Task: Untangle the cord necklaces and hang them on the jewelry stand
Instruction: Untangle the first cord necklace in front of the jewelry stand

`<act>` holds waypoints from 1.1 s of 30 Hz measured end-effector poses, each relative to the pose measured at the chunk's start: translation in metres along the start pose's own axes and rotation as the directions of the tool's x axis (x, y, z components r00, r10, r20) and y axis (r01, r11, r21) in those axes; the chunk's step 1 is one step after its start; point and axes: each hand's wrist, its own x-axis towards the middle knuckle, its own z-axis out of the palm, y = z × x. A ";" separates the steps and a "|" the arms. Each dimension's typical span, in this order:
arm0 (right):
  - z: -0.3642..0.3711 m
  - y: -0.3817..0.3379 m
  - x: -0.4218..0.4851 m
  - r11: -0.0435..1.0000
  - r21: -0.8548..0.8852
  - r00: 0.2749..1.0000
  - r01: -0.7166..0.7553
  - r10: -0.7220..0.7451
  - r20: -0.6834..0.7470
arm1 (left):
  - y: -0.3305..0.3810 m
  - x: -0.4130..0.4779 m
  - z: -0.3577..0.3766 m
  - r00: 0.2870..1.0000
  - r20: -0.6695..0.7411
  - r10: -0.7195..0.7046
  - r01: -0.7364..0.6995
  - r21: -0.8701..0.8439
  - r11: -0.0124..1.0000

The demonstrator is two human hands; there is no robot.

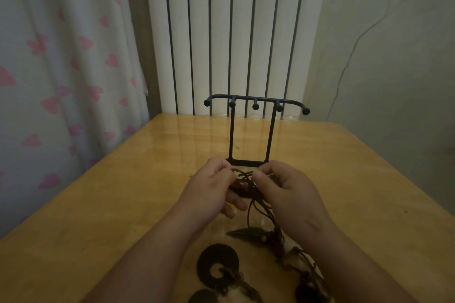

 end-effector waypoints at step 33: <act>-0.002 -0.007 -0.001 0.908 0.402 0.981 -0.119 0.169 -0.091 | 0.001 0.005 -0.005 1.000 -0.017 0.004 -0.010 -0.373 0.928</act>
